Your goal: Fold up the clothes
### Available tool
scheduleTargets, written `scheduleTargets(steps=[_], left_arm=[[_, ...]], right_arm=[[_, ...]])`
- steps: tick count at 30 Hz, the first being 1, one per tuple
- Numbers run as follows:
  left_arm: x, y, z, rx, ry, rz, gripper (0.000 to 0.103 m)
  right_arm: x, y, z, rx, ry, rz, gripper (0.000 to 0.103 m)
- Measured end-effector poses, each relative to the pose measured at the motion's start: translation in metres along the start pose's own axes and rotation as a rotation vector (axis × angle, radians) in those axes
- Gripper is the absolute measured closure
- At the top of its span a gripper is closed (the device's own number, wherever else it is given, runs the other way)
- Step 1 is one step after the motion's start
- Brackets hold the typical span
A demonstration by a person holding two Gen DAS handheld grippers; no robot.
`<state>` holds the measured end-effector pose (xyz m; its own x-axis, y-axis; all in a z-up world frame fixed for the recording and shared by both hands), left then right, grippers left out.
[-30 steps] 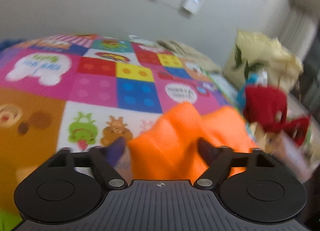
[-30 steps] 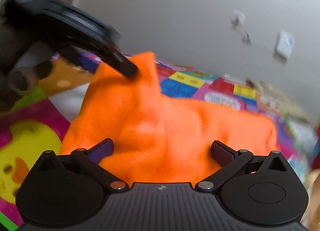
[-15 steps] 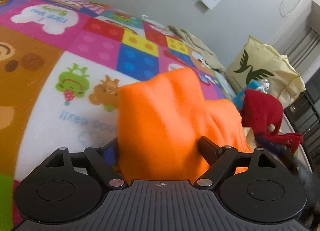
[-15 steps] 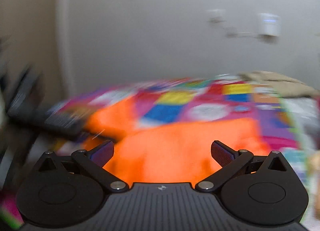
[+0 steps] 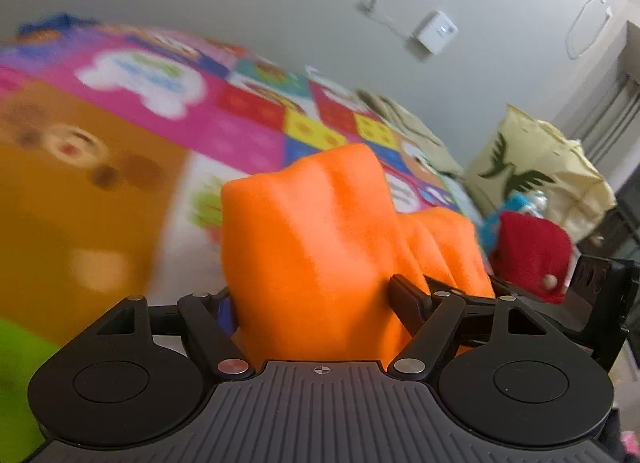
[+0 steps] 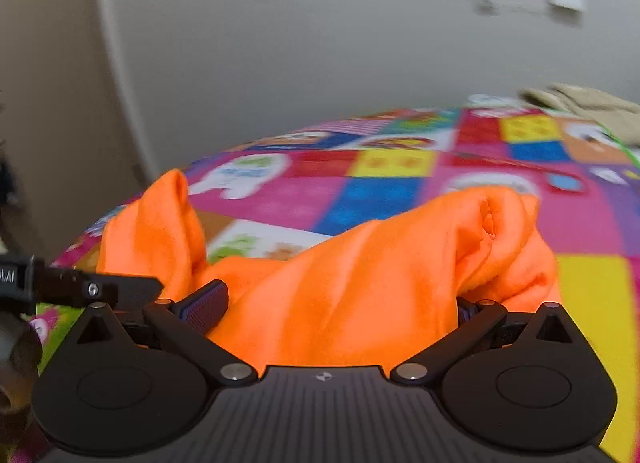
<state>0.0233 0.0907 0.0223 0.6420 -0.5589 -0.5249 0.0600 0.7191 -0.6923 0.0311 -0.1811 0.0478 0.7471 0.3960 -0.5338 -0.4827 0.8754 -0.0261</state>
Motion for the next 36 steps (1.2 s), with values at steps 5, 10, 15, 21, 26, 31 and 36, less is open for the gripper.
scheduleTargets(steps=[5, 10, 15, 21, 26, 31, 36], left_arm=[[-0.024, 0.020, 0.009, 0.008, -0.039, 0.047, 0.024], [-0.003, 0.025, 0.003, 0.028, -0.011, 0.076, 0.023], [0.006, 0.014, -0.004, 0.118, -0.003, 0.097, 0.022], [0.005, 0.011, -0.005, 0.152, 0.011, 0.095, 0.022], [0.010, 0.008, 0.001, 0.145, 0.018, 0.092, 0.019], [-0.031, 0.010, 0.012, 0.127, -0.079, 0.051, 0.009], [-0.030, 0.014, 0.036, 0.103, -0.138, 0.120, 0.010]], right_arm=[[-0.010, 0.026, 0.011, -0.107, -0.044, -0.014, 0.000], [-0.025, 0.042, 0.006, -0.235, -0.041, -0.141, 0.000], [-0.003, 0.051, -0.021, -0.358, 0.066, -0.162, 0.000], [-0.068, 0.069, 0.003, -0.348, -0.137, -0.122, 0.000], [-0.044, 0.104, -0.021, -0.475, -0.066, -0.124, 0.000], [-0.023, 0.120, -0.042, -0.532, -0.003, -0.173, 0.000], [-0.021, 0.120, -0.042, -0.516, -0.003, -0.174, 0.000]])
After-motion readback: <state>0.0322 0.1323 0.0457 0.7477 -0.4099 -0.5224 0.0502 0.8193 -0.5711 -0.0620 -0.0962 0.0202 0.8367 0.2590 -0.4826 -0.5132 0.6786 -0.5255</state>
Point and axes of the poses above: each gripper's, at about its wrist camera, not at the fingertips, and x roughly the way its jaws point, y to its left, z to its top, the point moved 1 cm from there along x, roughly the way its jaws point, and after that the axes turned 14 degrees about -x, right-handed, at the moved point
